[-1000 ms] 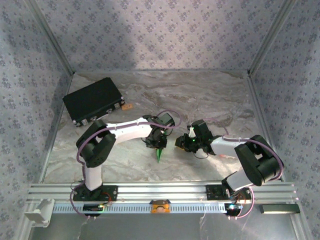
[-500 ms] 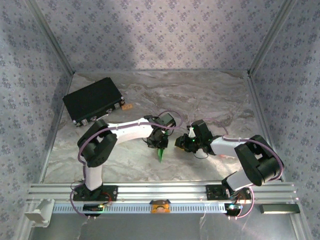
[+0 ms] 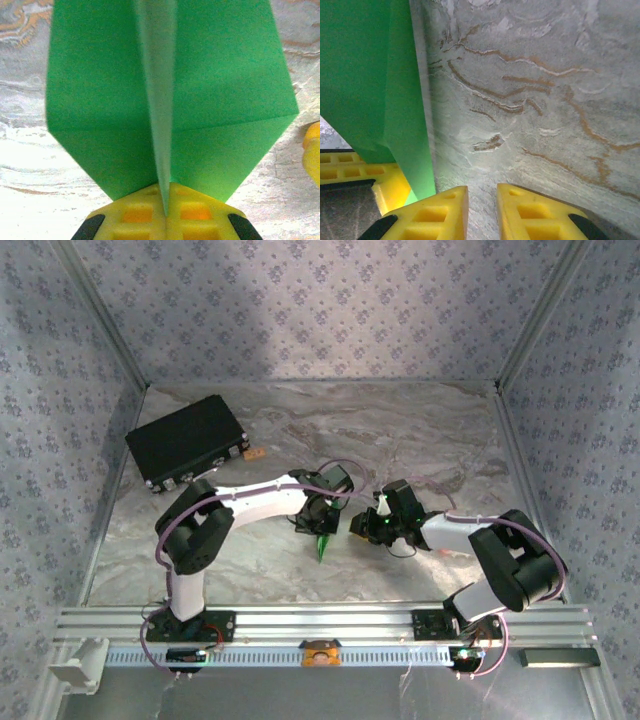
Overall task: Fold a paper plane with a square sheet of paper (pick it up from the middle)
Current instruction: Turn over a paper plane at the center of the table.
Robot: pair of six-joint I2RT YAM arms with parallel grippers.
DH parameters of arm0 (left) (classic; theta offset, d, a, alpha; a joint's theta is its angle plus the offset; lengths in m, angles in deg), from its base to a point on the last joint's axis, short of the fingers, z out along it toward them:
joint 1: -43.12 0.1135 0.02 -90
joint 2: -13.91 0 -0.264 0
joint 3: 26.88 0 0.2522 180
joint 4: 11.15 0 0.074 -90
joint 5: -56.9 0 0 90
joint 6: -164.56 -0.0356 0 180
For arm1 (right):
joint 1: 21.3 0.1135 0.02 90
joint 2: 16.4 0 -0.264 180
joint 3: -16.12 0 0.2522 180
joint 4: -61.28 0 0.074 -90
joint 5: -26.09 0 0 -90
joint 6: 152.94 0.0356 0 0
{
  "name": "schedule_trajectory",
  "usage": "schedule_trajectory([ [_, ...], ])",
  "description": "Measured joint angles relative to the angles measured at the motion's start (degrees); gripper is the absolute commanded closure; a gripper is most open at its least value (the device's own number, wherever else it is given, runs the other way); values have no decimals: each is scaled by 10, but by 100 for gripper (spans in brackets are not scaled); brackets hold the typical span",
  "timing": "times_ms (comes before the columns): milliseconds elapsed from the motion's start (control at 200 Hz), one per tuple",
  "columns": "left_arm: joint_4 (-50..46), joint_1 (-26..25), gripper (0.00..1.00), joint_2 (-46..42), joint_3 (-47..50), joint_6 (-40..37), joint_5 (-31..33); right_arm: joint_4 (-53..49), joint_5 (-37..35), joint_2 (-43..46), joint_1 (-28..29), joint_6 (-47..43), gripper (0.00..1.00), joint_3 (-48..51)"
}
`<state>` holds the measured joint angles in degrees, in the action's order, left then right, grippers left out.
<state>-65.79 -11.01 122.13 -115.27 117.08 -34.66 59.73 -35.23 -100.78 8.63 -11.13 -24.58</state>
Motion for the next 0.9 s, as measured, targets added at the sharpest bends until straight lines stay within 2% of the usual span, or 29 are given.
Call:
schedule_trajectory([
  [330,-61,0,95,0,-26,-3,53,0,0,0,0,0,76,0],
  [899,-76,0,85,25,-27,-8,59,0,0,0,0,0,76,0],
])
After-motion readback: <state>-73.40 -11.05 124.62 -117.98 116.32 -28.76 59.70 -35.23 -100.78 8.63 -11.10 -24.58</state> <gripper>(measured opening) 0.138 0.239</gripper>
